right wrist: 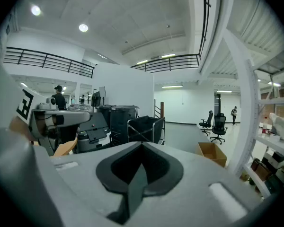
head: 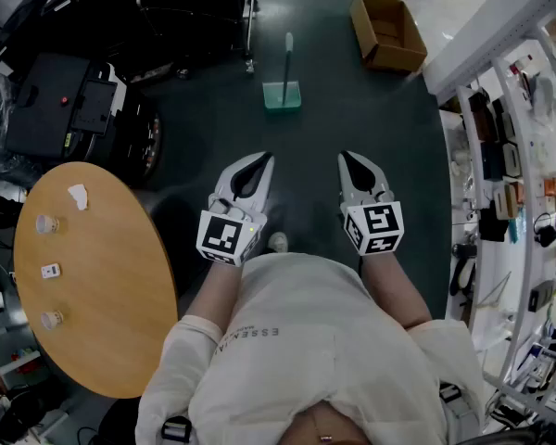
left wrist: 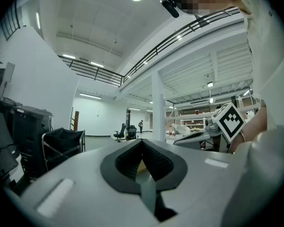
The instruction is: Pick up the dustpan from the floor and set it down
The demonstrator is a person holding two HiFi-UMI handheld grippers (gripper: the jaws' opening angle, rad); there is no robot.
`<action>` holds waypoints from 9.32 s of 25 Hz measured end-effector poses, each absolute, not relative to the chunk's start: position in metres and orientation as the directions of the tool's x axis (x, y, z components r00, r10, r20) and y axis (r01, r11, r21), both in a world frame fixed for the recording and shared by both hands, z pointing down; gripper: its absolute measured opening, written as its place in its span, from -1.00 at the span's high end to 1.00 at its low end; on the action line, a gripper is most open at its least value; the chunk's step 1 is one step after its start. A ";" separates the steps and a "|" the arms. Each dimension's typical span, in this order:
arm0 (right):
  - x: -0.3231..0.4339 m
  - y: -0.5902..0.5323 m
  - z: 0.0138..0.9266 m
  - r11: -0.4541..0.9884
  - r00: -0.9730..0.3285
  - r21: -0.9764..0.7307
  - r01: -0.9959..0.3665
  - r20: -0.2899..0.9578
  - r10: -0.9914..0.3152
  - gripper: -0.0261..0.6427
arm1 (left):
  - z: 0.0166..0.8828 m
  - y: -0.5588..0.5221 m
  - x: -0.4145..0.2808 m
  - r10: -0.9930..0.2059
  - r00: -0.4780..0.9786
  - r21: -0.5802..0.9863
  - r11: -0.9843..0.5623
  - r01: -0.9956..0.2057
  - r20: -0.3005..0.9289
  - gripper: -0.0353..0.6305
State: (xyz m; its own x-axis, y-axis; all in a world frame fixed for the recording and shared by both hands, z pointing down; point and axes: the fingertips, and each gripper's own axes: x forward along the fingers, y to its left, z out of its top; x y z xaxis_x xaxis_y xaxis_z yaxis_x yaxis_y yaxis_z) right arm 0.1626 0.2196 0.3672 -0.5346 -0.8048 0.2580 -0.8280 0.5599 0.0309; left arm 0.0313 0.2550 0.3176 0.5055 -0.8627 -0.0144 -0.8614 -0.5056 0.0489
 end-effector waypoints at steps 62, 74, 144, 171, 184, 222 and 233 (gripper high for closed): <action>0.061 -0.208 0.474 0.596 -0.574 -0.135 -0.791 0.500 -0.649 0.94 | 0.412 -0.158 -0.109 -0.923 0.352 0.159 -0.328 -0.931 0.158 0.84; 0.036 -0.311 0.541 0.489 -0.442 -0.107 -0.866 0.622 -0.646 0.94 | 0.470 -0.256 -0.125 -0.871 0.426 0.265 -0.363 -0.893 0.245 0.84; 0.129 -0.181 0.495 0.464 -0.428 -0.136 -0.875 0.666 -0.611 0.78 | 0.391 -0.189 -0.066 -0.891 0.437 0.144 -0.419 -0.896 0.125 0.84; 0.063 -0.320 0.617 0.319 -0.374 -0.237 -0.918 0.785 -0.493 0.78 | 0.501 -0.314 -0.122 -0.865 0.409 0.242 -0.346 -0.906 0.293 0.84; 0.019 -0.386 0.719 0.276 -0.330 -0.222 -0.935 0.830 -0.450 0.78 | 0.580 -0.358 -0.128 -0.807 0.439 0.264 -0.358 -0.896 0.395 0.84; 0.046 -0.313 0.419 0.486 -0.496 -0.115 -0.866 0.315 -0.809 0.94 | 0.378 -0.292 -0.091 -0.915 0.383 0.166 -0.361 -0.918 0.124 0.84; 0.078 -0.210 0.388 0.569 -0.553 -0.044 -0.821 0.305 -0.775 0.94 | 0.354 -0.178 -0.063 -0.882 0.460 0.124 -0.448 -0.886 0.099 0.84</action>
